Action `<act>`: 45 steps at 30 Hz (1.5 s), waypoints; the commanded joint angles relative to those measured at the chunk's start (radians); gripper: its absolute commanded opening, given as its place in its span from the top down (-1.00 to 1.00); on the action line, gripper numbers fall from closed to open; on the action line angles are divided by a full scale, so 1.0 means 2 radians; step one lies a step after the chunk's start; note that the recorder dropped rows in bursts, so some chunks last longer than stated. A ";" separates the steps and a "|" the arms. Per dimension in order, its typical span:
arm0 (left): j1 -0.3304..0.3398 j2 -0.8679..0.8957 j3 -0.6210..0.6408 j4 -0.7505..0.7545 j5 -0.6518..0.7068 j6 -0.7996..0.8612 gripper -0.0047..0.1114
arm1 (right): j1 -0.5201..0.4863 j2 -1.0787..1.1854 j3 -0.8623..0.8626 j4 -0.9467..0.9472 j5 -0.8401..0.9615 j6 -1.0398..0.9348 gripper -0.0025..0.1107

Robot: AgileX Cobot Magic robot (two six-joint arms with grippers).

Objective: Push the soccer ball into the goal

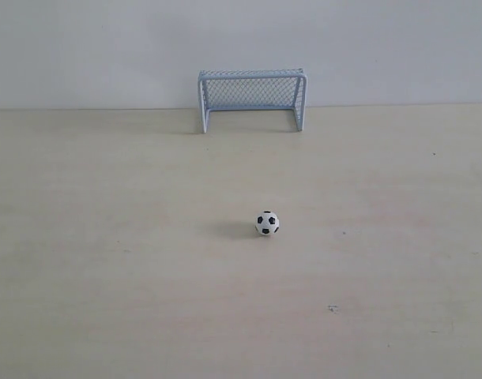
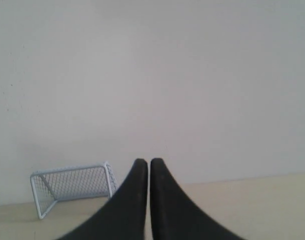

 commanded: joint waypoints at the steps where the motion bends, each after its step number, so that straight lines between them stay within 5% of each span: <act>1: -0.004 0.003 -0.002 0.000 -0.002 -0.005 0.81 | 0.000 -0.002 -0.032 -0.001 -0.002 0.018 0.96; 32: -0.004 0.003 -0.002 0.000 -0.002 -0.005 0.81 | 0.000 0.275 -0.312 0.000 0.243 -0.076 0.96; 45: -0.004 0.003 -0.002 0.000 -0.002 -0.005 0.81 | 0.000 0.365 -0.390 0.084 0.303 -0.187 0.96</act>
